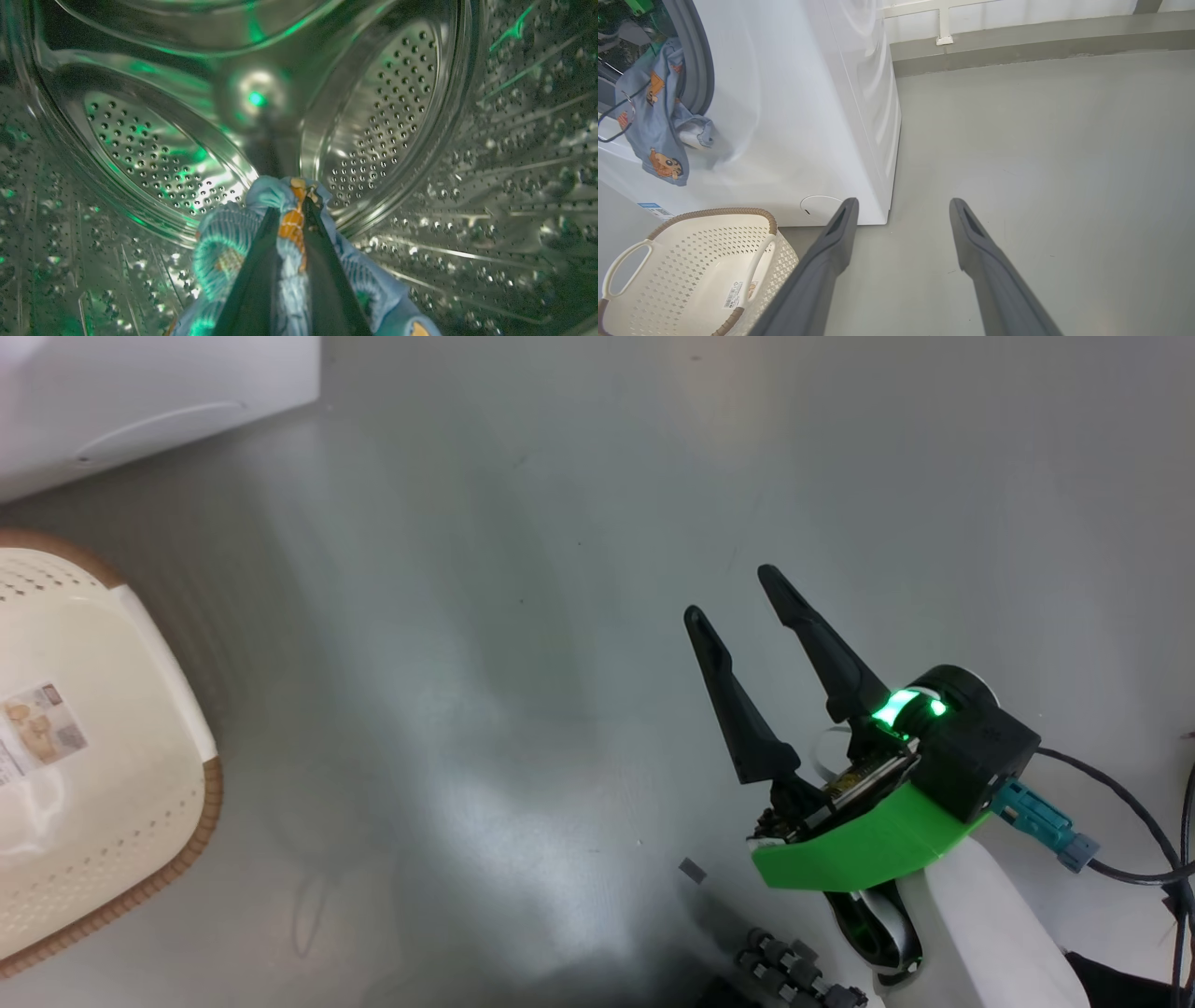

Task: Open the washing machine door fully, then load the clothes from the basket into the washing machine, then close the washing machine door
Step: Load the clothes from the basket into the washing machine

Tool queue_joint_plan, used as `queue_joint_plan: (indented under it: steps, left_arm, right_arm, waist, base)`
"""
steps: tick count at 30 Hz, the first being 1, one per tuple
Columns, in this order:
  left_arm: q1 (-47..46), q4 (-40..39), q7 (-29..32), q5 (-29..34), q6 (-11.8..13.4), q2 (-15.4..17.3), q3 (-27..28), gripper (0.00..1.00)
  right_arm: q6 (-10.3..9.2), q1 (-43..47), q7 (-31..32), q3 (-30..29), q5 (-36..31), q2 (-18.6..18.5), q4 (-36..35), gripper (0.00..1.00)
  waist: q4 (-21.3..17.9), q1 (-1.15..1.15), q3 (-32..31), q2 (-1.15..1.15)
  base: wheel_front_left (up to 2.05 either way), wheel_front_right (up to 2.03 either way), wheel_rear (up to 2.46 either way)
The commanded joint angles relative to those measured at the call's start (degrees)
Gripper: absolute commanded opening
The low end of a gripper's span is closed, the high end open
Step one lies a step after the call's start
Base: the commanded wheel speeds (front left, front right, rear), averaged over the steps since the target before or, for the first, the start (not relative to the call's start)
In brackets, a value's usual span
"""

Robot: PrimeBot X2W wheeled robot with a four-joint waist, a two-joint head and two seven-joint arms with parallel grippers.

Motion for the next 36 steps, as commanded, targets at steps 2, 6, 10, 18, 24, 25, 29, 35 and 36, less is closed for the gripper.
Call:
queue_joint_plan:
  steps: [2, 6, 10, 18, 24, 25, 29, 35, 36]
  left_arm:
    - [-2.9, -1.1, -2.9, 1.2, 0.9, 3.1, 0.4, 0.00]
    - [-7.5, -0.1, -11.2, 4.4, 2.3, 3.6, -1.1, 0.00]
    - [-9.1, 3.1, -13.5, 4.7, 2.3, 3.4, -1.5, 0.00]
    - [-7.8, 10.9, -11.8, 1.3, 0.5, 2.6, -0.5, 0.00]
    - [-6.5, 14.7, -8.7, 0.4, 0.0, 2.3, -1.0, 0.02]
    - [-6.1, 15.2, -8.5, 0.3, 0.4, 2.2, -1.0, 0.49]
    - [-5.0, 16.3, -9.1, -0.8, 0.3, 1.6, -0.6, 1.00]
    - [-2.3, 16.8, -10.4, -1.3, -0.4, 1.4, -1.0, 1.00]
    - [-1.5, 16.8, -10.8, -1.5, -0.4, 1.4, -0.9, 1.00]
  right_arm:
    - [0.35, 0.5, -0.3, 1.4, 0.3, 0.1, -1.5, 1.00]
    - [0.35, 0.1, -0.3, 1.6, 0.5, 0.1, -1.7, 1.00]
    - [0.35, -0.2, -0.3, 1.4, 0.5, 0.1, -1.7, 1.00]
    - [0.35, -1.1, -0.3, 1.4, 0.5, 0.1, -1.3, 1.00]
    - [0.35, -1.7, -0.3, 1.1, -0.8, 0.1, -0.9, 1.00]
    - [0.35, -1.6, -0.3, 0.9, -0.8, 0.1, -0.8, 1.00]
    - [0.35, -1.2, -0.3, 0.4, -1.6, 0.1, -0.6, 1.00]
    - [0.35, -1.0, -0.3, 0.0, -2.4, 0.1, -0.1, 1.00]
    - [0.35, -0.9, -0.3, -0.1, -2.5, 0.1, -0.1, 1.00]
  waist:
    - [-1.0, 0.00, 1.4, 0.00]
    - [-1.3, 0.00, 2.5, 0.00]
    - [-1.1, 0.00, 3.0, 0.00]
    - [0.0, 0.00, 3.7, 0.00]
    - [0.6, 0.00, 2.6, 0.00]
    - [0.7, 0.00, 2.3, 0.00]
    - [1.5, 0.00, 1.3, 0.00]
    - [2.3, 0.00, -0.4, 0.00]
    - [2.6, 0.00, -0.9, 0.00]
  base:
    - [0.00, 0.00, 0.00]
    - [0.00, 0.00, 0.00]
    - [0.00, 0.00, 0.00]
    - [0.00, 0.00, 0.00]
    - [0.00, 0.00, 0.00]
    - [0.00, 0.00, 0.00]
    - [0.00, 0.00, 0.00]
    - [0.00, 0.00, 0.00]
    - [0.00, 0.00, 0.00]
